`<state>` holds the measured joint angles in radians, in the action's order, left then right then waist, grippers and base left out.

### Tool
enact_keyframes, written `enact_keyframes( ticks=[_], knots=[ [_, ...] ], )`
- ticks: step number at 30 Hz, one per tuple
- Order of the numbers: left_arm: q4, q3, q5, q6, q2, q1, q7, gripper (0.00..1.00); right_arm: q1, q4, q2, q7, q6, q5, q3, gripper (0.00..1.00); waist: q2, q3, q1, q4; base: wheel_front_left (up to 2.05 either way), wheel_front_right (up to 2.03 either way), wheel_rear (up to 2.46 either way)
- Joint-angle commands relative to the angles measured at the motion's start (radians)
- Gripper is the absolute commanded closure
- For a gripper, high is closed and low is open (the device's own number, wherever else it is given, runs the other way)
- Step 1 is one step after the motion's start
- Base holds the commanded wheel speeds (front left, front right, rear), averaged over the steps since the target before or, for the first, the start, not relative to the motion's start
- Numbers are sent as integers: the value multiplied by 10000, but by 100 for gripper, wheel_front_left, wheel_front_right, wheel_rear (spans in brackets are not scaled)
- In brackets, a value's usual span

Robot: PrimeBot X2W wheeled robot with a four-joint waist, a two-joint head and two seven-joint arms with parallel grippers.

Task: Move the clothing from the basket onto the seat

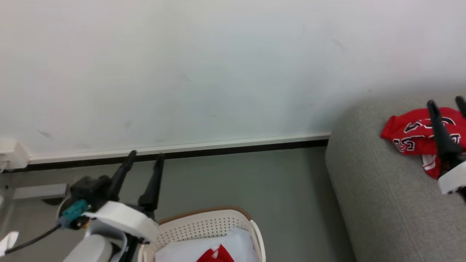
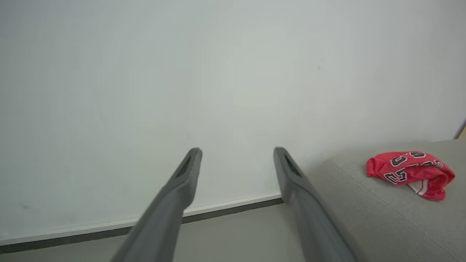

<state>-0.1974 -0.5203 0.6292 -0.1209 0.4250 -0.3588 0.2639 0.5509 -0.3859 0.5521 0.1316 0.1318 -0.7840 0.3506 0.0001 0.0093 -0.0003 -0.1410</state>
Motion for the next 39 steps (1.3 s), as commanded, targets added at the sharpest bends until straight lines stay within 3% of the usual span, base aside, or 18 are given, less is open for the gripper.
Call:
enact_keyframes(
  ticks=[1, 11, 18, 28, 39],
  knots=[
    [38, 196, -86, -91, 82, 359, 3, 0, -426, 124, -164, 193, -22, 248, -85, 0, -1, -190, 3, 282, 0, 0, 0],
    [497, 2068, -1012, -526, -326, 1980, 5, 0, -2624, 500, -2397, 1197, -22, 1660, -1150, 0, -1, -273, 3, 804, 0, 0, 0],
    [822, 3483, -2113, -336, -1173, 3237, 6, 0, -3826, 639, -3540, 1334, -22, 2436, -1620, 0, -1, -299, 3, 1025, 0, 0, 0],
    [704, 4668, -3369, 516, -2240, 3874, 6, 0, -4442, 1089, -4214, 1340, -22, 3765, -2001, 0, -1, -243, 3, 1143, 0, 0, 0],
    [494, 5462, -4117, 1289, -2890, 3701, 7, 0, -4324, 1202, -4337, 1341, -22, 3961, -2123, 0, -1, -257, 3, 1051, 0, 0, 0]
  ],
)
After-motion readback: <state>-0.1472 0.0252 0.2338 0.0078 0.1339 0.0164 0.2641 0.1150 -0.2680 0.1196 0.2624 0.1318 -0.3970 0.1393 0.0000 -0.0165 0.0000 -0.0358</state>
